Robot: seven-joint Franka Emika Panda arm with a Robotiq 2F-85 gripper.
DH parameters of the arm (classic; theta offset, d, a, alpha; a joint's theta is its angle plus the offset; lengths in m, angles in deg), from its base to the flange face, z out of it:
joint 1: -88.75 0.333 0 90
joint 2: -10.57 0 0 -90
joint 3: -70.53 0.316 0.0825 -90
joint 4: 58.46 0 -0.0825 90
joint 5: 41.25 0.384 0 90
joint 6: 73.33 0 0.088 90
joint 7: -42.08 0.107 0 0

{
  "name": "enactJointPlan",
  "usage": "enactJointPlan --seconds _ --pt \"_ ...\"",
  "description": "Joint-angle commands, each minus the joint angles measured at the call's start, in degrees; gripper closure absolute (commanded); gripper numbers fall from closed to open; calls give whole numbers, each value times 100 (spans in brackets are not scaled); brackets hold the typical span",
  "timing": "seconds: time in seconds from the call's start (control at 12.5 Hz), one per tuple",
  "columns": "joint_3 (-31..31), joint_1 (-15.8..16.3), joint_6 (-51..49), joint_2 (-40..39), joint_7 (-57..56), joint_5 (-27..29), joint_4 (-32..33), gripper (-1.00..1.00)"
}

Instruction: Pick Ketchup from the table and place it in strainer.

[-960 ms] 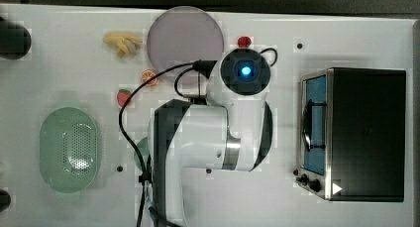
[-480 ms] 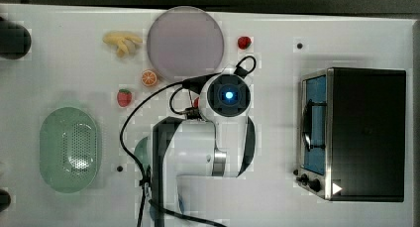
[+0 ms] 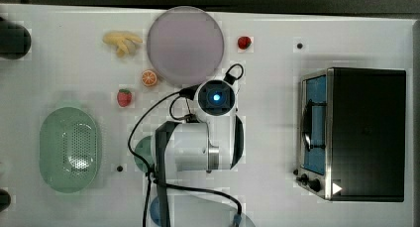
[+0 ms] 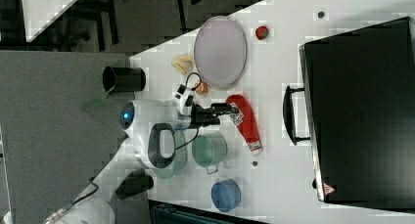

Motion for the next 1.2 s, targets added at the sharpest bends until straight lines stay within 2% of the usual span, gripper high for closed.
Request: enactJointPlan --seconds 0.08,0.4,0.48,0.72,1.04,1.2 --pt "-5 61 544 -217 -74 -90 149 -100" --pt "-15 89 1075 -605 142 -89 319 -100" --pt "-27 89 1125 -690 197 -90 323 -92" --pt "-14 96 1186 -732 197 -89 303 -22" --pt "-39 90 1039 -245 197 -86 269 -22" --pt "-22 92 357 375 196 -85 187 -22"
